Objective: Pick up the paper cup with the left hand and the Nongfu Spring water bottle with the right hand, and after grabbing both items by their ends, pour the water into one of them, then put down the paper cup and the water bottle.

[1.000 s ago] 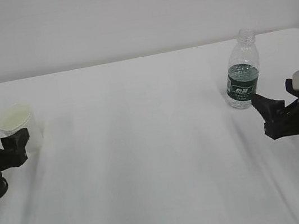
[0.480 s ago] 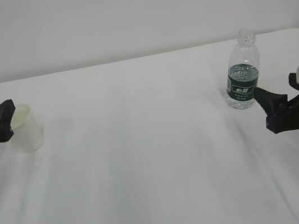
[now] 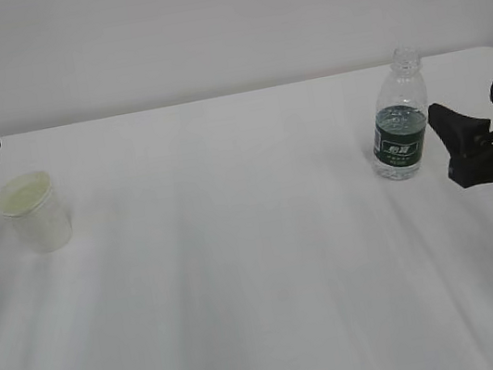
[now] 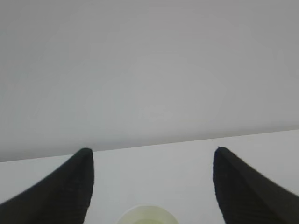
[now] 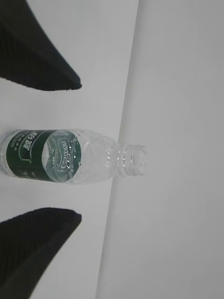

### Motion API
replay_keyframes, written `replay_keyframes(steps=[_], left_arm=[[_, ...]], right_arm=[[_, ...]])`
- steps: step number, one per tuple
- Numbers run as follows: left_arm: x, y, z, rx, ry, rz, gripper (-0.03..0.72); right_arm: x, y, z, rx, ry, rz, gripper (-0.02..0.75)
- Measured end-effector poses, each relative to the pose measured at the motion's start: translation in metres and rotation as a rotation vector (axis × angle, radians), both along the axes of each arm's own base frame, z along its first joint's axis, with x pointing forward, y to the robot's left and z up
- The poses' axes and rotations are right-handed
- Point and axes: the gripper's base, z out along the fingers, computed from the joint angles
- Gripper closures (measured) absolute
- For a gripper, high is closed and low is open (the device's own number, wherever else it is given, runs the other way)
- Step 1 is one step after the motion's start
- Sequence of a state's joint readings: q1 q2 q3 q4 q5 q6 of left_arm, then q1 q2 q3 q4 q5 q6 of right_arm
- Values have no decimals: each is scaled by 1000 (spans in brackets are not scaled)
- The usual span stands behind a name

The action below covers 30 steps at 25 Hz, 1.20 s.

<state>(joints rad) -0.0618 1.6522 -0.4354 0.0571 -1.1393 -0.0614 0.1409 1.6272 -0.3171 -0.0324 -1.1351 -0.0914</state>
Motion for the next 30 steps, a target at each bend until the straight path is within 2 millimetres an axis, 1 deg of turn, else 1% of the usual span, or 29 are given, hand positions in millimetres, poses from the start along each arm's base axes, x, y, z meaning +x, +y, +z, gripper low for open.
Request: replay_keyframes(steps=[8,16,30], left_arm=[[-9,1,24,0,-29,4,111],[-24,2,50,5,-40,8,111],[-56,5,89,11,-64,17,111]], right_arm=[[-6,-1,12,-4,10,-2,145],[-14,-2,30,-7,7,-3,145],[-39,-7,65,-10,-17,-10,145]])
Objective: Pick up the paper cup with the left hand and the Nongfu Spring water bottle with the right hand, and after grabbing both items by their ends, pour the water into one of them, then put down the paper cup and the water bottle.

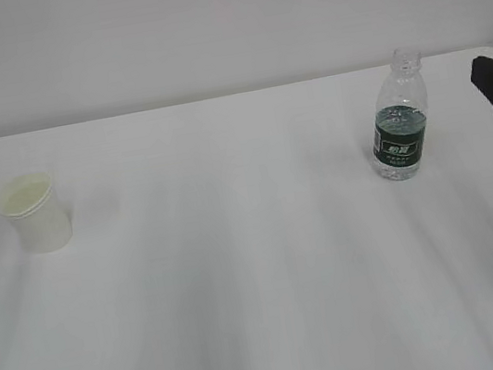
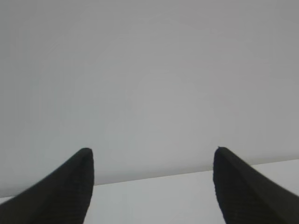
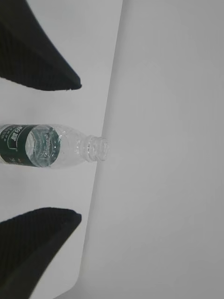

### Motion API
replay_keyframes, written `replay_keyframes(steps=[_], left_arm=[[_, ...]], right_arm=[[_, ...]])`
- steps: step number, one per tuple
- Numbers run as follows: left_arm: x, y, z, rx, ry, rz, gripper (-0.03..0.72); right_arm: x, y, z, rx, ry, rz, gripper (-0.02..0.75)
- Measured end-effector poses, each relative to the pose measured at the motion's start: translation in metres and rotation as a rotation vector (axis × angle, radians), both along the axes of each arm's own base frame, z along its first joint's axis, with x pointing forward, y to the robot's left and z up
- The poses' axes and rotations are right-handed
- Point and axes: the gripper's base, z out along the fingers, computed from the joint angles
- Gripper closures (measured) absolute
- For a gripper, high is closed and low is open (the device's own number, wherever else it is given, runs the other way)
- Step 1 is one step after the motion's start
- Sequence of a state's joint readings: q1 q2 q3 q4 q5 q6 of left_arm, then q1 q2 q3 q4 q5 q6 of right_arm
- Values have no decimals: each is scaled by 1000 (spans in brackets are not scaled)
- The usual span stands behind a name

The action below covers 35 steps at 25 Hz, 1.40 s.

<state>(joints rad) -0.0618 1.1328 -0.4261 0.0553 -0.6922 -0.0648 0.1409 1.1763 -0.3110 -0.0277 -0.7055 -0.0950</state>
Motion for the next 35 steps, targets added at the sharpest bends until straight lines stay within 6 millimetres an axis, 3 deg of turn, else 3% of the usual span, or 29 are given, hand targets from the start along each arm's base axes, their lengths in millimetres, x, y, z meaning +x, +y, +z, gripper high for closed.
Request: replay_keyframes(steps=[20,35], left_arm=[[-61,5,39,6,-25,17,113],[-83,8,42,12,31,26,127]], right_arm=[[-40,-6,29,-22,27,-7,145],[-72,-12,46,-35,23,-11,145]])
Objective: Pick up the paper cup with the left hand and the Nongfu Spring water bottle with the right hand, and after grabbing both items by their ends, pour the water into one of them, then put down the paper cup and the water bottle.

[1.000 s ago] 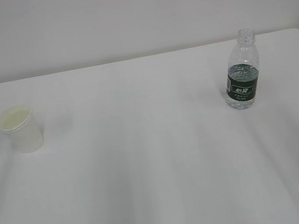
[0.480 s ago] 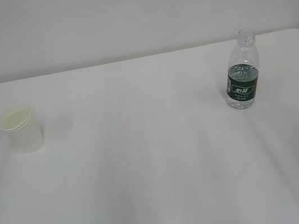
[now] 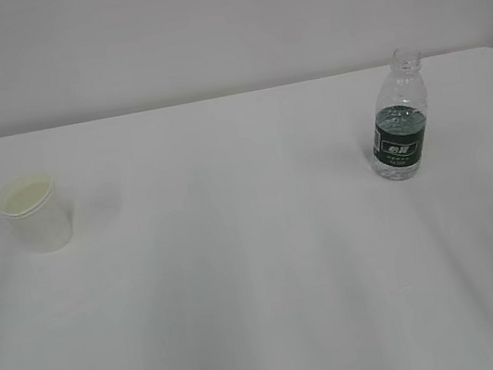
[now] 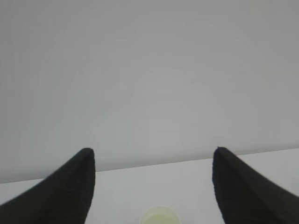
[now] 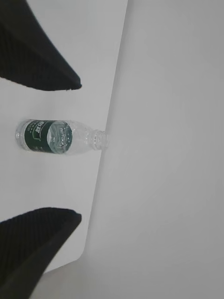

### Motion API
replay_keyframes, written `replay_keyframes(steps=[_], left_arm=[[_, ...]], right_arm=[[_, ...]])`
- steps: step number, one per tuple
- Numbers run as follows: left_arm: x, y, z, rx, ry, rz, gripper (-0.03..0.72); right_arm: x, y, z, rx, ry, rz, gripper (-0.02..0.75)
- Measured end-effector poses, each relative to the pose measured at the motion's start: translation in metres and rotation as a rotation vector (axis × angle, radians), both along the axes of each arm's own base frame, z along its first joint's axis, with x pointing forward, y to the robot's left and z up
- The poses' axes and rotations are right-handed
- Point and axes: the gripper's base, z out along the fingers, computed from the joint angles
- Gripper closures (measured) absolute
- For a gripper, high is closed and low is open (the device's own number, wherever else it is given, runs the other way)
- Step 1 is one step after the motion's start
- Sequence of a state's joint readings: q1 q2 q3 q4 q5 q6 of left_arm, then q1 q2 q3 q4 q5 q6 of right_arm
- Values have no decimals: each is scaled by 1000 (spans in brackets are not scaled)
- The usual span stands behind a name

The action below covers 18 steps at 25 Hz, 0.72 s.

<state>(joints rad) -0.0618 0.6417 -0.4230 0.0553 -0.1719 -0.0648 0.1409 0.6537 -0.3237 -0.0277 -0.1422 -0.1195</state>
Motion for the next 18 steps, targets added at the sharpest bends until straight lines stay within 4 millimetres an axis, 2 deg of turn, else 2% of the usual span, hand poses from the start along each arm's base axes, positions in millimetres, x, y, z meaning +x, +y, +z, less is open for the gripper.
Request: replay_keyframes(steps=[9,18], left_arm=[[-33,3,8,-2,-27,8,131],[-70,6,4,-2,14,20,131]], right_arm=[[-20,-3,10,-2,9,-4,145],[-44,-7,17,-4,17,-9,145]])
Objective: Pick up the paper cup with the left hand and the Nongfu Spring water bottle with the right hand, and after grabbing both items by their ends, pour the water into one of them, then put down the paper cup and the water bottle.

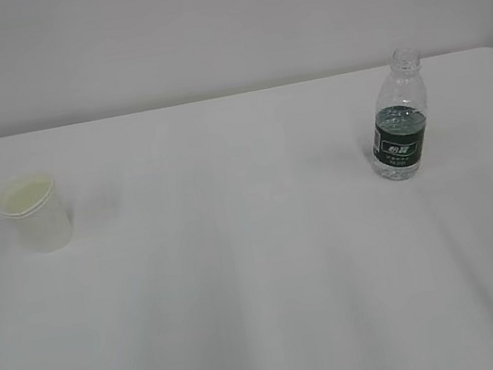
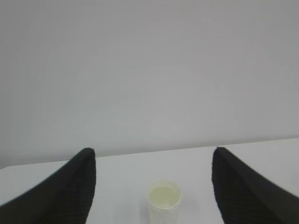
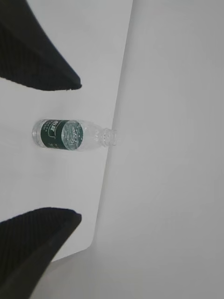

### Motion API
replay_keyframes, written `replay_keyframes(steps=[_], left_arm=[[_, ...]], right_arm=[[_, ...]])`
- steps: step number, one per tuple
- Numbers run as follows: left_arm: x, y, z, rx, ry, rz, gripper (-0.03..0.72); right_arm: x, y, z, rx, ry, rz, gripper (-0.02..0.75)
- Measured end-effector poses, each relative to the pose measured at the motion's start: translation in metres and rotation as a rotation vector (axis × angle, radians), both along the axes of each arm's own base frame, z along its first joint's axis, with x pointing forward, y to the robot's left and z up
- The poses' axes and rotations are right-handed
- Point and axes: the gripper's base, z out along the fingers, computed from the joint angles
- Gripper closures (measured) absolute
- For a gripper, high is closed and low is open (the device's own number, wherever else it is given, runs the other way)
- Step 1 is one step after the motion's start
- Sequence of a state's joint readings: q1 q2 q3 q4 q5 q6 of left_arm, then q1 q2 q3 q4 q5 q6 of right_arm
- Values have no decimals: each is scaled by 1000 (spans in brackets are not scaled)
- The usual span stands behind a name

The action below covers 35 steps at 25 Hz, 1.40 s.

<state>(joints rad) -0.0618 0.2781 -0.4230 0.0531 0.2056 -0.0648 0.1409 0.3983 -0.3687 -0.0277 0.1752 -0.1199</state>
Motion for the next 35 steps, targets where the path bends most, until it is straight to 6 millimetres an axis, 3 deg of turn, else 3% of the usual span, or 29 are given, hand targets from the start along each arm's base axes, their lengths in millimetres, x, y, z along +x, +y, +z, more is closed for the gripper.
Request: replay_keyframes(steps=[12,17,27,35], left_arm=[[-34,2,-13,-31,92,-2,132],[-47,3,-2,-31,176,-1,134],[-58,3,-18,-26,432,-3,145],[-62,3,-26,-20,531,0,149]], right_arm=[[-39,-7,4,-28,50,-15,145],[-54,-11,11,-51,104,-31,145],[-72,-15,-7,-77,331,-47,145],[-78,-16,-12,-73,430,-58,145]])
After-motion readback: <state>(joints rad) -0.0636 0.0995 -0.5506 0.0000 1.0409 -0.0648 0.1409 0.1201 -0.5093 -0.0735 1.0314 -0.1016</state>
